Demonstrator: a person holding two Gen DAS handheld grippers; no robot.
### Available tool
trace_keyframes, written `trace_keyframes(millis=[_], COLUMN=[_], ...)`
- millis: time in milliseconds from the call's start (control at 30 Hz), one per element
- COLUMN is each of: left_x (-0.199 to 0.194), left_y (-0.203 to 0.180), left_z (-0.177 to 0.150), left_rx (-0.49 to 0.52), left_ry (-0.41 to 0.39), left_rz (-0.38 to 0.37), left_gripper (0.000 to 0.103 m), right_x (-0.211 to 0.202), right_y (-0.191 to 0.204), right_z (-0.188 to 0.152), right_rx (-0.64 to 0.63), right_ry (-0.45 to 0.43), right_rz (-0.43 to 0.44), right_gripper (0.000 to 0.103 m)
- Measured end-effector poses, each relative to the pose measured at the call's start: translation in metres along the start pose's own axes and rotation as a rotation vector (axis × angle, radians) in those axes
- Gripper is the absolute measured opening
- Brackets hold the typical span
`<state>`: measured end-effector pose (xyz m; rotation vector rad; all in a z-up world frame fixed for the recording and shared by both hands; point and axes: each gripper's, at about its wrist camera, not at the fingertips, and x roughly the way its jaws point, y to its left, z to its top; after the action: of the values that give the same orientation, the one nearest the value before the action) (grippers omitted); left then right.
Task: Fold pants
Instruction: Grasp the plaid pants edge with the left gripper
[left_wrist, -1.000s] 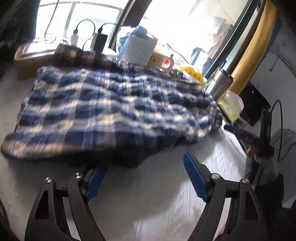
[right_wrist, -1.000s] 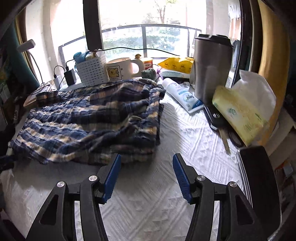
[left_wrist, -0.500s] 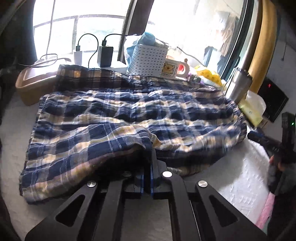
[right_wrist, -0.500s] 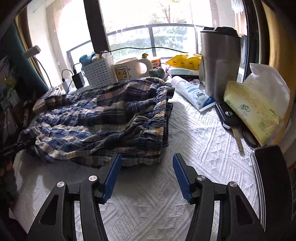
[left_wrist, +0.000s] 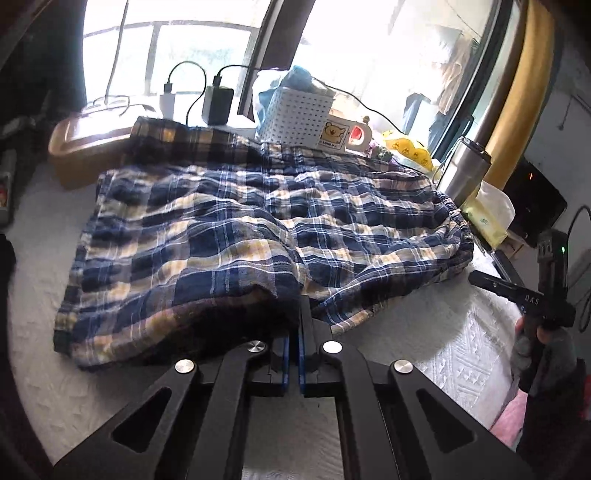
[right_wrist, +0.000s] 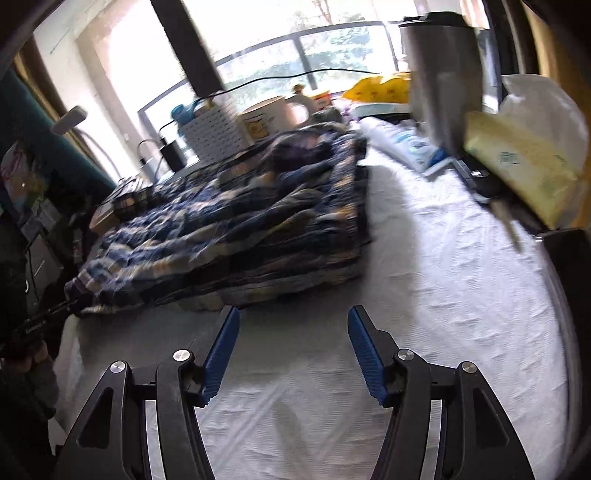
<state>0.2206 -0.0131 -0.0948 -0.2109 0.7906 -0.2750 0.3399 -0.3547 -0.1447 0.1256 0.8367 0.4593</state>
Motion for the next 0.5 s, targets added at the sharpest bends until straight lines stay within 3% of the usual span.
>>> trace_keyframes(millis=[200,367,467,500], left_x=[0.004,0.016,0.027,0.028], left_y=[0.006,0.01,0.013,0.013], left_z=[-0.002,-0.007,-0.011,-0.012], left_rx=[-0.01,-0.021,-0.027,-0.027], left_ry=[0.008,0.047,0.084,0.091], left_rz=[-0.024,-0.051,-0.056,-0.062], left_gripper=[0.001,0.002,0.002,0.002], right_x=[0.018,0.03,0.033,0.034], right_y=[0.005,-0.022,-0.023,-0.021], right_z=[0.013,0.022,0.026,0.027], right_rx=[0.062,0.281,0.336,0.328], right_ry=[-0.007,-0.036,-0.071,-0.08], right_rz=[0.031,0.114,0.094,0.074], right_gripper=[0.064,0.065,0.064,0.052])
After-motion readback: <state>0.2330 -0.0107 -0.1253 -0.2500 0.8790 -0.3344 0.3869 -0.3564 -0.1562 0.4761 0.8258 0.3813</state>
